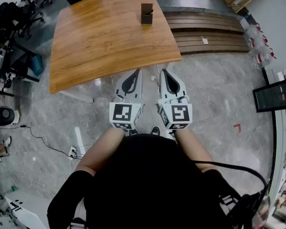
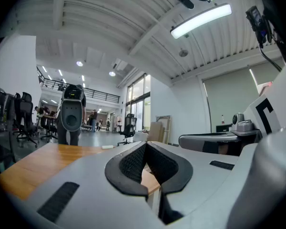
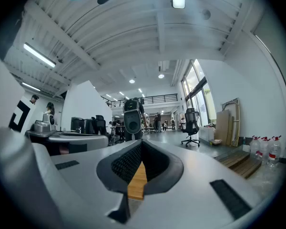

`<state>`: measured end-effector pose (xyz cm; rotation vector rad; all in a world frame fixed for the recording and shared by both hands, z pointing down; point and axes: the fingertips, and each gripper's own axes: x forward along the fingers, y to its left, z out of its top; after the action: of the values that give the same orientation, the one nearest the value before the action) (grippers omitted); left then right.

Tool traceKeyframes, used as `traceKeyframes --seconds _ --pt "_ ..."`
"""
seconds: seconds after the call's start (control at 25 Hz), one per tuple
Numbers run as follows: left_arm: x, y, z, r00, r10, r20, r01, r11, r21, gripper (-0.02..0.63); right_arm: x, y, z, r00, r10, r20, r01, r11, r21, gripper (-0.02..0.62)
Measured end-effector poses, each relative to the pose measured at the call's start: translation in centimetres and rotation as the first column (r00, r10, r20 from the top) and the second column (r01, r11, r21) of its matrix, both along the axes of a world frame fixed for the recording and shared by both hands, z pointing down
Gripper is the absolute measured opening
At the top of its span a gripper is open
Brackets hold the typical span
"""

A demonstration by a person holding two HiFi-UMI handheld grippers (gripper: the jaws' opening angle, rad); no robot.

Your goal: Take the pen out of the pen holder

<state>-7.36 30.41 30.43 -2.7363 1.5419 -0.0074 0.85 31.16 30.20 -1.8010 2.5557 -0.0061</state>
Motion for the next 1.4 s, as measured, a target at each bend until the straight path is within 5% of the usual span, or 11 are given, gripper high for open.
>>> traceKeyframes --seconds 0.96,1.16,1.4 --pt "5.9 -3.8 1.2 0.997 -0.069 0.036 0.070 0.997 -0.018 0.000 6.2 -3.8 0.7 0.997 -0.069 0.017 0.069 0.998 -0.011 0.015" --pt "5.9 -7.7 2.1 0.995 -0.063 0.074 0.064 0.998 -0.015 0.000 6.5 -8.1 1.7 0.999 -0.045 0.003 0.045 0.999 -0.008 0.015" --pt "4.0 -17.1 5.6 0.998 -0.052 0.028 0.054 0.996 -0.075 0.000 5.2 -16.5 4.0 0.999 -0.023 -0.037 0.022 0.999 -0.035 0.015"
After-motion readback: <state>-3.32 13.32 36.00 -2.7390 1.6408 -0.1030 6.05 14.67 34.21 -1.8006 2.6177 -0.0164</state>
